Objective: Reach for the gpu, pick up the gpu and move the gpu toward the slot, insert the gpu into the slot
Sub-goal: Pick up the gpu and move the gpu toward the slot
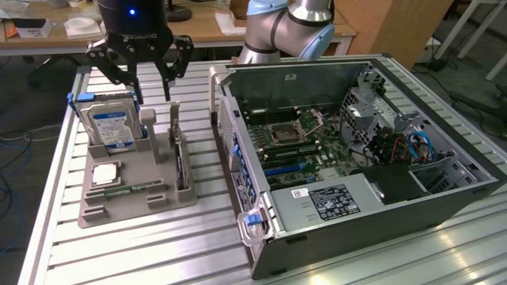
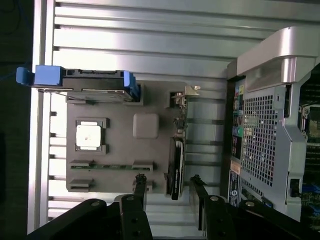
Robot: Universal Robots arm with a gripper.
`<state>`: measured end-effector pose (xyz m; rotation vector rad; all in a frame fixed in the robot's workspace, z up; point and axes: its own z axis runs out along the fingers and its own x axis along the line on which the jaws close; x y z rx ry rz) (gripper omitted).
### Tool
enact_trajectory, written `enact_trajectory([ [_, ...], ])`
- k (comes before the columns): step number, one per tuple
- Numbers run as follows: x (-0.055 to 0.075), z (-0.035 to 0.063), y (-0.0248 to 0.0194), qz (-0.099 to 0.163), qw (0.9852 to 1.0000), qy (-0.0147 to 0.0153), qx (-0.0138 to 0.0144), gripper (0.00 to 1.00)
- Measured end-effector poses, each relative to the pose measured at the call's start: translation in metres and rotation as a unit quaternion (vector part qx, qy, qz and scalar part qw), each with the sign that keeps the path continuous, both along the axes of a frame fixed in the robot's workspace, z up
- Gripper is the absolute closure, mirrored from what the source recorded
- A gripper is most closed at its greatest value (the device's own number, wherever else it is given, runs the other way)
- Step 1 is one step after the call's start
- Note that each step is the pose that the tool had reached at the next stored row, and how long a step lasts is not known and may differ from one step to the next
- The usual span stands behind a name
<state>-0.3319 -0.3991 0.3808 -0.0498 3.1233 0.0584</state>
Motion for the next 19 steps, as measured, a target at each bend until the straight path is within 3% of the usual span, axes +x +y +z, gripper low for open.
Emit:
enact_trajectory([
  [7, 0.0, -0.0062, -0.0001, 0.0, 1.0, 0.0013, -0.0044, 0.53],
  [19, 0.006, -0.0251, -0.0006, 0.0, 1.0, 0.0012, -0.0046, 0.53],
])
